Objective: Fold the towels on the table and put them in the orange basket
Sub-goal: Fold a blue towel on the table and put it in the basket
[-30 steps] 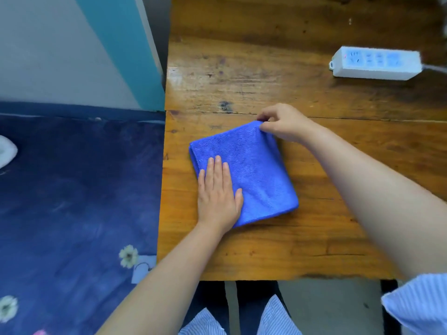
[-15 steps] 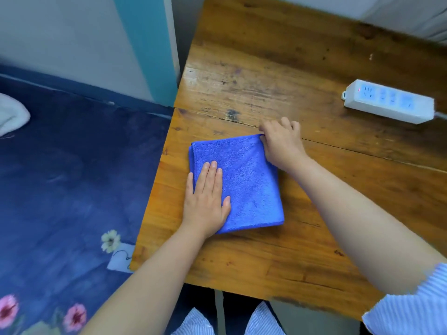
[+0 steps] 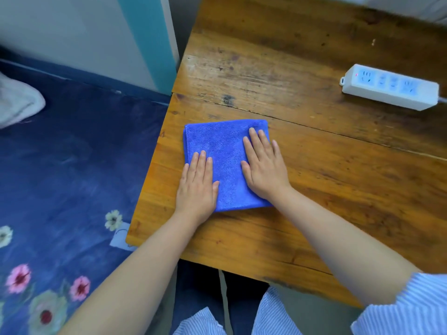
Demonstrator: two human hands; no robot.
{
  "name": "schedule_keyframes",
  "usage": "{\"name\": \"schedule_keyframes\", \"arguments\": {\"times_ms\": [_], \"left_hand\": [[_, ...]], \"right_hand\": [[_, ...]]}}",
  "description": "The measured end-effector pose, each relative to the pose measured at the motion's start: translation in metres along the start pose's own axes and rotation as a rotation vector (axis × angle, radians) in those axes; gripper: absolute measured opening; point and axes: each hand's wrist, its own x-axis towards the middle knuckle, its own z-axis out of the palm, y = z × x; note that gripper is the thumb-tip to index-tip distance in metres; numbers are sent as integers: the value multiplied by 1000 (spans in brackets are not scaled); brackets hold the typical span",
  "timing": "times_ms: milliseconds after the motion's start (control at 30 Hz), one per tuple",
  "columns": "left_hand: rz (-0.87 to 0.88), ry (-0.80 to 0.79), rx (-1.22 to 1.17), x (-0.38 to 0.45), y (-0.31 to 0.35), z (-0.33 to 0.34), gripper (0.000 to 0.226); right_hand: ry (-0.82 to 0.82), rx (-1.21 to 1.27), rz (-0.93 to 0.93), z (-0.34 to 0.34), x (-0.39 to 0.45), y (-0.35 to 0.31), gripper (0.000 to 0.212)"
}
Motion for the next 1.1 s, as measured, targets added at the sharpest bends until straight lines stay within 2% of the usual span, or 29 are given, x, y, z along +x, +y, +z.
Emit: {"name": "schedule_keyframes", "arguments": {"times_ms": [100, 167, 267, 333, 433, 533, 633, 733, 833, 967, 1067, 1100], "left_hand": [[-35, -7, 14, 1, 0, 1, 59], [-12, 13, 30, -5, 4, -8, 55], [191, 257, 50, -27, 11, -6, 34], [268, 287, 57, -45, 16, -1, 28], [221, 220, 46, -61, 23, 3, 33], [172, 259, 60, -60, 27, 0, 24], [181, 273, 25, -52, 29, -9, 17], [195, 282, 80, -47, 28, -13, 16], [198, 314, 98, -49, 27, -12, 17], [189, 341, 105, -49, 28, -10, 25], [197, 329, 113, -49, 27, -11, 10], [194, 329, 109, -49, 25, -10, 18]], "right_hand": [[-25, 2, -44, -9, -10, 4, 55], [84, -12, -131, -14, -29, 1, 46], [293, 34, -292, -11, -63, -2, 24], [269, 49, -364, -8, -81, -2, 24], [235, -12, -397, -3, -92, -2, 31], [275, -115, -459, -1, -89, 0, 15], [217, -208, -527, -9, -79, -3, 6], [169, -379, -581, -15, -71, -7, 12], [190, -463, -605, -14, -68, -6, 12], [247, -473, -608, -12, -63, -6, 26], [224, -382, -585, -18, -59, -9, 24], [206, -305, -560, -24, -57, -11, 19]]}}
